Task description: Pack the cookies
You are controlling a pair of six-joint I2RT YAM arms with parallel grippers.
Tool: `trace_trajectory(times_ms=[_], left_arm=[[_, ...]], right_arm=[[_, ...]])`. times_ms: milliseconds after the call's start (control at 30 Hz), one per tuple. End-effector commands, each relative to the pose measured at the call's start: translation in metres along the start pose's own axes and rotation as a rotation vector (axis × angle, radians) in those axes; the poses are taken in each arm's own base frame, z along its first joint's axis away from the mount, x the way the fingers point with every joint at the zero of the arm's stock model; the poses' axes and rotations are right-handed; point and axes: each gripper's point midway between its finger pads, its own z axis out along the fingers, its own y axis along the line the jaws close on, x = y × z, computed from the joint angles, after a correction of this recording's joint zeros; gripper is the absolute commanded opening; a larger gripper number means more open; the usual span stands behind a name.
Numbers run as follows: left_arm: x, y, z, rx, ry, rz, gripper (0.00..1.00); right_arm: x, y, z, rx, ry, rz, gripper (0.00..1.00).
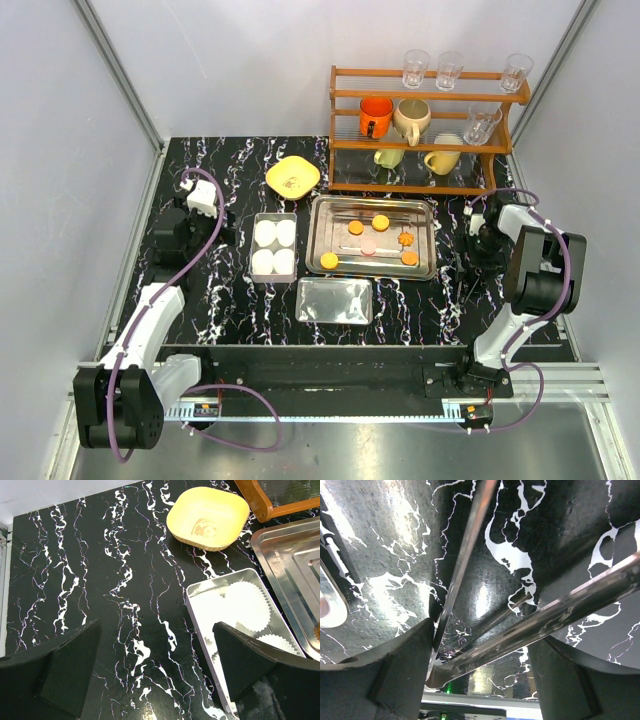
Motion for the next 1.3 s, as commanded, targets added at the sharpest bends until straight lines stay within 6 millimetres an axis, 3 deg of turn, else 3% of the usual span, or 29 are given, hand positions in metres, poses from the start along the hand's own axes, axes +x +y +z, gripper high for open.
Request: trace_trajectory(times_ms=[0, 167, 400, 700, 1267], left_arm=[[-0.019, 0.004, 0.003, -0.003, -0.07, 0.025, 0.99], [-0.019, 0.004, 0.004, 0.001, -0.068, 0.023, 0.99], [-0.018, 0.003, 0.006, 0.004, -0.064, 0.022, 0.99], [-0.02, 0.004, 0.007, 0.004, -0.068, 0.02, 0.99], [-0.012, 0.003, 0.008, 0.003, -0.055, 0.02, 0.99]], right_arm=[[-0.008, -0.009, -0.009, 0.041, -0.059, -0.058, 0.76], [-0.006, -0.011, -0.008, 0.048, -0.064, -0.112, 0.67], [-0.014, -0.022, -0.01, 0.102, -0.095, -0.161, 0.64], [-0.048, -0.03, -0.016, 0.125, -0.175, -0.167, 0.57], [-0.051, -0.028, 0.004, 0.096, -0.16, -0.173, 0.65]])
